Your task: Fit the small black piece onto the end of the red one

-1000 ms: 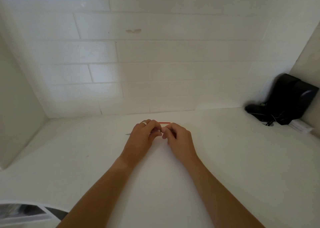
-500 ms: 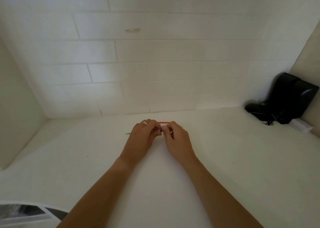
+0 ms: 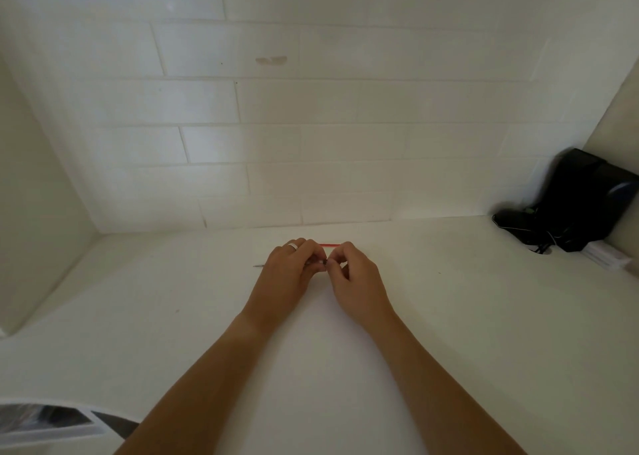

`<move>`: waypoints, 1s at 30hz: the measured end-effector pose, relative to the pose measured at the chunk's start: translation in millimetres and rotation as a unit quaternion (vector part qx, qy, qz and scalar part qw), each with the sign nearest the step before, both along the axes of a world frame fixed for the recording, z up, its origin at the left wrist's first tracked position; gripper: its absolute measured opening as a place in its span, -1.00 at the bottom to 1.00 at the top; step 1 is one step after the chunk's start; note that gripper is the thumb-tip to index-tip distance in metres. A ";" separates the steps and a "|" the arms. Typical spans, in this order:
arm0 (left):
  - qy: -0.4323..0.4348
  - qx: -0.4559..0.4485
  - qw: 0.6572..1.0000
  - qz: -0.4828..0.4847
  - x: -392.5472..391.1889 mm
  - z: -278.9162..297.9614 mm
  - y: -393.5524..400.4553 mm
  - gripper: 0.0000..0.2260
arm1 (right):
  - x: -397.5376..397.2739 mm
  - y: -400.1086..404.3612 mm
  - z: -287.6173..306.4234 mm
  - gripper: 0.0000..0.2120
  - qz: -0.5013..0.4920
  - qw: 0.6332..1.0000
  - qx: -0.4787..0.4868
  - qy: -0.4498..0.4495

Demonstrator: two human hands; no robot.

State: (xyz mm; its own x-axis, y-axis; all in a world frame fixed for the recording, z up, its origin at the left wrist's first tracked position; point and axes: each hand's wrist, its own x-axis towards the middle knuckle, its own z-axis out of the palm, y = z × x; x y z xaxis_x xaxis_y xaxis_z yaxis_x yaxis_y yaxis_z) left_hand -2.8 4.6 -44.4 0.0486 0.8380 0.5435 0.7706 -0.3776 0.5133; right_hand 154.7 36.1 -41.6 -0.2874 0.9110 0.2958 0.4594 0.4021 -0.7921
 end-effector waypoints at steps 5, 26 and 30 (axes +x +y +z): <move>-0.006 0.007 1.000 -0.005 0.0 -0.8 0.7 -0.96 | -1.4 0.9 0.1 -0.79 -0.014 1.000 0.007 -0.007; 0.002 0.005 1.000 -0.011 -1.1 -3.2 2.1 -0.96 | -2.5 -1.6 2.4 -0.79 -0.021 1.000 -0.007 -0.001; 0.005 0.005 1.000 -0.012 -0.4 -1.5 1.2 -0.87 | -1.1 -1.2 2.4 -0.83 -0.006 1.000 0.006 -0.016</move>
